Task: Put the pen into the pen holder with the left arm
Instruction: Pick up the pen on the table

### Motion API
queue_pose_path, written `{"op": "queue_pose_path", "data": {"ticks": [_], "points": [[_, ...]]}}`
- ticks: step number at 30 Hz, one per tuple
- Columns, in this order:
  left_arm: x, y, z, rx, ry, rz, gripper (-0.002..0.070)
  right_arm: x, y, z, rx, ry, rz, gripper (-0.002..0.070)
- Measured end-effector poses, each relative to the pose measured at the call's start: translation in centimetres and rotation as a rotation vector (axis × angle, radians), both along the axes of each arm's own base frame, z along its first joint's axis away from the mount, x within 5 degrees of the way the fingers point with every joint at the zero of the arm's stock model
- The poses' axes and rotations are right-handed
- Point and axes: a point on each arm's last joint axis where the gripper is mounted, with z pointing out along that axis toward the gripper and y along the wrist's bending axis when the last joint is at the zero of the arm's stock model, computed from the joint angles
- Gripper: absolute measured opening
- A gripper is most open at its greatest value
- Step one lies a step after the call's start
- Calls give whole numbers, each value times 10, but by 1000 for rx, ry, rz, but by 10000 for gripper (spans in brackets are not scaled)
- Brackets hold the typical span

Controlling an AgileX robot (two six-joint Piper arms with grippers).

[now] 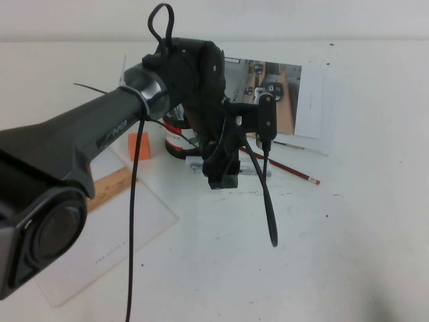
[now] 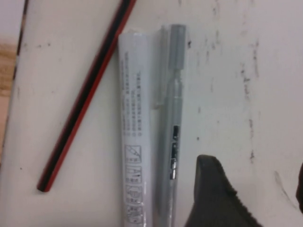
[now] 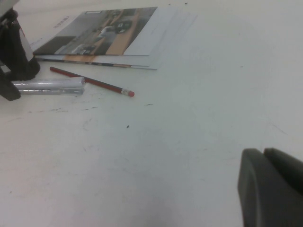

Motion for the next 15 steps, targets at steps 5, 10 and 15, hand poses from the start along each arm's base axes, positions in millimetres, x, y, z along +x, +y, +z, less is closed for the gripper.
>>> {"op": "queue_pose_path", "data": {"ticks": [5, 10, 15], "points": [[4, -2, -8, 0, -15, 3, 333, 0, 0, 0, 0, 0, 0, -22], [8, -4, -11, -17, -43, 8, 333, 0, 0, 0, 0, 0, 0, -22], [11, -6, -19, -20, -52, 12, 333, 0, 0, 0, 0, 0, 0, -22]]}}
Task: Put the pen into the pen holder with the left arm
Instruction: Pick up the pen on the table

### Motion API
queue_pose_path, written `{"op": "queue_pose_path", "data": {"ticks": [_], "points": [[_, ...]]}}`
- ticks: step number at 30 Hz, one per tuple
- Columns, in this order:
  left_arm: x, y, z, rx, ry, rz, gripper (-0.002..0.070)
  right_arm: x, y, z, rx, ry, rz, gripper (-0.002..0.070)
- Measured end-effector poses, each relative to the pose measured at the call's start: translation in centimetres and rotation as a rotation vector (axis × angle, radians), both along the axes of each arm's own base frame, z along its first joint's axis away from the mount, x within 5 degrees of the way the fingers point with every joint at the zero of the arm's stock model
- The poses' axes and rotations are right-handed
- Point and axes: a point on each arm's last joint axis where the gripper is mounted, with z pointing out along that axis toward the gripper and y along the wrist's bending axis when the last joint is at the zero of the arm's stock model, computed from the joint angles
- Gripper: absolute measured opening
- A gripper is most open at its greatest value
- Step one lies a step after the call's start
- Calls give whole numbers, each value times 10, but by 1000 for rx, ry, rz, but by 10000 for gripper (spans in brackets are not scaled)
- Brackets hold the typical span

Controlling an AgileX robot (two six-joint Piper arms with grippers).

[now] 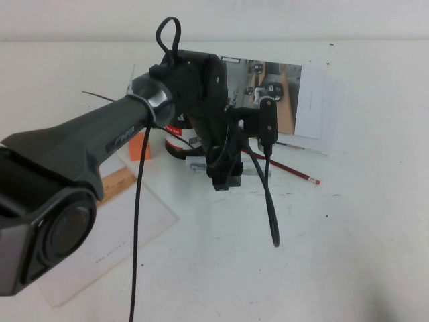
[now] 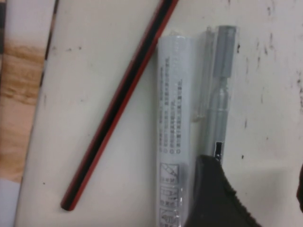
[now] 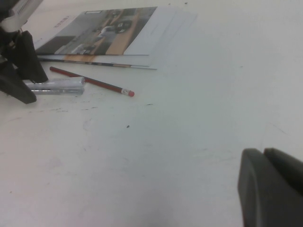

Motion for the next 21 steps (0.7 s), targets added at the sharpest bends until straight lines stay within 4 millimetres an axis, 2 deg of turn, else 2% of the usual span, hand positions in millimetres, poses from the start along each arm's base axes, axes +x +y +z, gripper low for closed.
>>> {"op": "queue_pose_path", "data": {"ticks": [8, 21], "points": [[3, 0, -10, 24, -7, -9, 333, 0, 0, 0, 0, 0, 0, -22], [3, 2, -10, 33, -1, -8, 331, 0, 0, 0, 0, 0, 0, -22]]}}
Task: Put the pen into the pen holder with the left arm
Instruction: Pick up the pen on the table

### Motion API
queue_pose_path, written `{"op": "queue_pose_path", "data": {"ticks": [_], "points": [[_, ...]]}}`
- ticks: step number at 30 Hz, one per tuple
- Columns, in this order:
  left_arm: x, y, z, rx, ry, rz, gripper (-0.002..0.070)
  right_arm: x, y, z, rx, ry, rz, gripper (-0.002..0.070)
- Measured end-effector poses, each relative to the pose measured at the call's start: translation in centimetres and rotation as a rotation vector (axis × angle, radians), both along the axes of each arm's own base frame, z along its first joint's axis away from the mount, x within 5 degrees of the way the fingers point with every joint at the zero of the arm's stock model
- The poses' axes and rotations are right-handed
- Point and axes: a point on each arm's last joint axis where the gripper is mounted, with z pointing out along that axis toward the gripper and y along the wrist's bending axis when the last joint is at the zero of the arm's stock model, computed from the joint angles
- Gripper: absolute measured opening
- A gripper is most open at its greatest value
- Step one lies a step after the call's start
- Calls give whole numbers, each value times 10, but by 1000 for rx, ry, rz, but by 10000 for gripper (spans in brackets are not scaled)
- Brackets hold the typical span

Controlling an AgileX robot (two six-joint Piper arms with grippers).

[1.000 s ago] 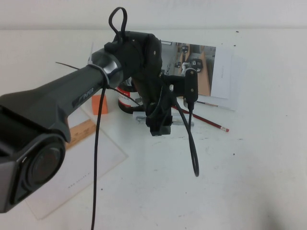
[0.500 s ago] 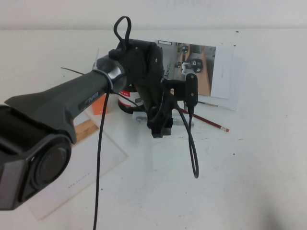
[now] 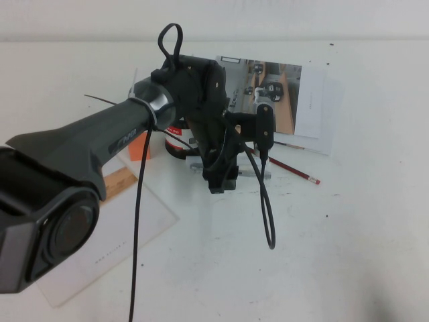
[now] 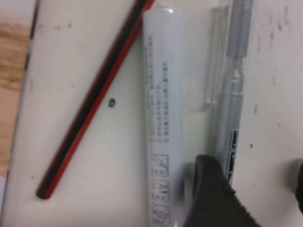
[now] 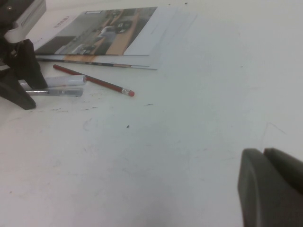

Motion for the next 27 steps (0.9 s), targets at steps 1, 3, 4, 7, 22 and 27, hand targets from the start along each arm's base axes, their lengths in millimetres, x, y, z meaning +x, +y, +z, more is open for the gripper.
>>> {"op": "queue_pose_path", "data": {"ticks": [1, 3, 4, 7, 22, 27], "points": [[-1, 0, 0, 4, 6, -1, 329, 0, 0, 0, 0, 0, 0, -22], [-1, 1, 0, 9, 14, -2, 321, 0, 0, 0, 0, 0, 0, -22], [-1, 1, -1, 10, 19, -2, 316, 0, 0, 0, 0, 0, 0, -22], [-2, 0, -3, 1, 31, 1, 309, 0, 0, 0, 0, 0, 0, -22], [-6, 0, -4, 9, 100, 51, 274, 0, 0, 0, 0, 0, 0, -22], [-8, 2, -5, 29, 125, 64, 261, 0, 0, 0, 0, 0, 0, -22]]}}
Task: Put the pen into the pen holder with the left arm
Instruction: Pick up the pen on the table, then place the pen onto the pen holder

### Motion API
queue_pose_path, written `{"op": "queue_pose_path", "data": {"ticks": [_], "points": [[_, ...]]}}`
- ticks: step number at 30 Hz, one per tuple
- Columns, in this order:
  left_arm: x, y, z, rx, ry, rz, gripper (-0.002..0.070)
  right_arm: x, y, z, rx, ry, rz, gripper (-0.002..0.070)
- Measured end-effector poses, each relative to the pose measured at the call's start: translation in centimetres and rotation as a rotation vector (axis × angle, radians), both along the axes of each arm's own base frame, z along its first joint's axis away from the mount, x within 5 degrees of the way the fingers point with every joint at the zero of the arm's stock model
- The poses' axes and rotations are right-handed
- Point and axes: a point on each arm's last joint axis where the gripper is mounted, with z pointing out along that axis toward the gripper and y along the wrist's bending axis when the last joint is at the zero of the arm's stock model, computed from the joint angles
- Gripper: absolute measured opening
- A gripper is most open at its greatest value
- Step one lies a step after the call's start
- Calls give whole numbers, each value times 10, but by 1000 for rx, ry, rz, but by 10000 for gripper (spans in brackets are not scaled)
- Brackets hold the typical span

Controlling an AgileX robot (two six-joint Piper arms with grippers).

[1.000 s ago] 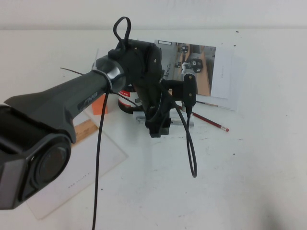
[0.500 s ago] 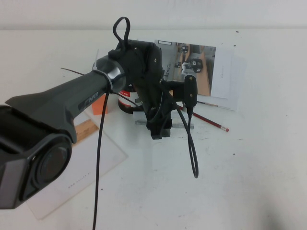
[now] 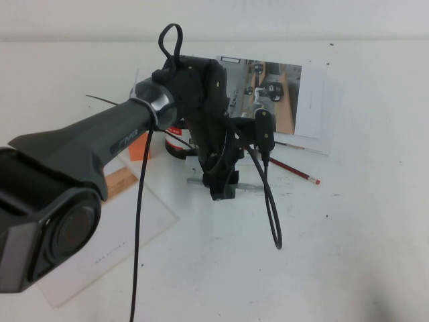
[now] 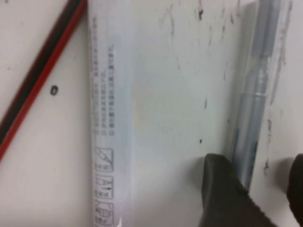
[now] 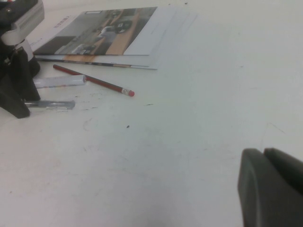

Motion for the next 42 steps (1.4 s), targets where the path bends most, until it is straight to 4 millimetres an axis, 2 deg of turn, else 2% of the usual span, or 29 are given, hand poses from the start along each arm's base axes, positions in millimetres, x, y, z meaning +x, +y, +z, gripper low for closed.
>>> {"op": "queue_pose_path", "data": {"ticks": [12, 14, 18, 19, 23, 29, 31, 38, 42], "points": [[2, -1, -3, 6, -4, -1, 253, 0, 0, 0, 0, 0, 0, -22], [2, -1, -3, 5, -5, -1, 221, 0, 0, 0, 0, 0, 0, -22], [2, -1, -4, 6, -4, 1, 68, 0, 0, 0, 0, 0, 0, -22], [2, -1, -4, 6, -3, 1, 51, 0, 0, 0, 0, 0, 0, -22], [2, -1, -4, 6, -3, 1, 46, 0, 0, 0, 0, 0, 0, -22], [-4, -1, 8, 9, 6, 34, 45, 0, 0, 0, 0, 0, 0, -22], [-9, 0, 23, -8, 6, 56, 45, 0, 0, 0, 0, 0, 0, -22], [-35, 10, 121, -200, -77, 123, 45, 0, 0, 0, 0, 0, 0, -22], [-50, 19, 164, -288, -122, 202, 45, 0, 0, 0, 0, 0, 0, -22]]}}
